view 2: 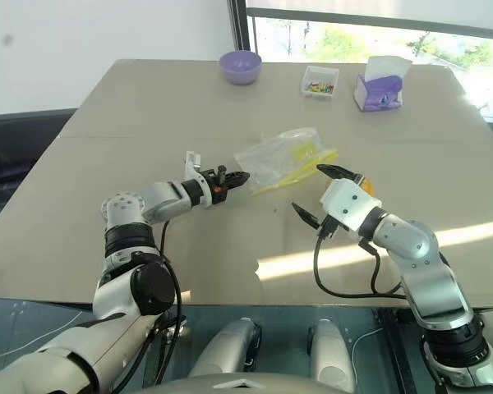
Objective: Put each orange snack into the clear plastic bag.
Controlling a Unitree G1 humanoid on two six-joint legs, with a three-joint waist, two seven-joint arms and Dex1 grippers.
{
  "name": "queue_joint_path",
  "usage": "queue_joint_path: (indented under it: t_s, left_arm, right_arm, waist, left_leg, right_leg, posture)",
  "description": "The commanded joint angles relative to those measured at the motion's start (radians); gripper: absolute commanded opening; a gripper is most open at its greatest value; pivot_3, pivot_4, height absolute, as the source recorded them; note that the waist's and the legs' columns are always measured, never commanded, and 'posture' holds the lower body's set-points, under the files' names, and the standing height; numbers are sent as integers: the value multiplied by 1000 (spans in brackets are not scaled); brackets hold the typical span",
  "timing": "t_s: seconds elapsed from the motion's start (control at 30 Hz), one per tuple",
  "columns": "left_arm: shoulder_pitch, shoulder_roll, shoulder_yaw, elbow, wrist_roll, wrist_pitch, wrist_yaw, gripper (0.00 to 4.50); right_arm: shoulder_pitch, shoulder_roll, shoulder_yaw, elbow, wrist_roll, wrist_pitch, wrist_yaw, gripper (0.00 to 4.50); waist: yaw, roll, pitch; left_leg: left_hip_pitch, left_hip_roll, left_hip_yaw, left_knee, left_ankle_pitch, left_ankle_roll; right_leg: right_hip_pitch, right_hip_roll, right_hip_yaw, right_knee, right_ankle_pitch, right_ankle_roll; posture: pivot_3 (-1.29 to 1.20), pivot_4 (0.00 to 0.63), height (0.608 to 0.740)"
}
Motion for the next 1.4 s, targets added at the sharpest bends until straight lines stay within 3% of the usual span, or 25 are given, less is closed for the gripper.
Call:
queue_joint_path:
  t_s: [0.03,0.5,0.73,0.93,1.2,1.4]
  left_arm:
    - [-24,15,42,-49,-78,52,25,35]
    - [52,-9,79,-203,-244,136,204,35]
    - [112,105,98,-278,-388,184,316,35]
    - [206,171,19,-327,-568,162,432,35]
    - [330,206,-157,-443,-906,-84,589,35]
    - [409,243,-263,-475,-913,-196,579,35]
  right_arm:
    - [1,-3,-28,-46,-3,-13,-18,4500]
    - [-23,10,-4,-11,1,-47,-12,4500]
    - [-7,8,-13,-21,18,-39,-4,4500]
    - [4,2,-13,-26,42,-40,22,4500]
    - [-28,24,61,-11,16,-48,32,4500]
    - [-49,54,101,18,21,-48,37,4500]
  waist:
    - [-1,0,0]
    - [-3,-1,1]
    - [-14,-2,1]
    - [-18,-2,1]
    - [-15,-2,1]
    - [-18,-2,1]
  left_leg:
    - [0,0,0,0,0,0]
    - [-1,0,1,-1,0,0]
    - [-1,1,1,-1,0,0]
    - [-1,1,1,-1,0,0]
    - [-1,2,0,-1,0,0]
    - [0,1,2,-2,0,0]
  right_leg:
    - [0,0,0,0,0,0]
    - [-1,0,1,-1,0,0]
    - [-1,0,1,-1,0,0]
    - [-1,-1,2,-1,0,0]
    - [-1,-1,2,0,0,0]
    - [-2,-1,3,-1,0,-1]
  posture:
    - [0,150,740]
    - [0,150,740]
    - [0,150,740]
    - [0,150,740]
    - [0,150,740]
    - [0,150,740]
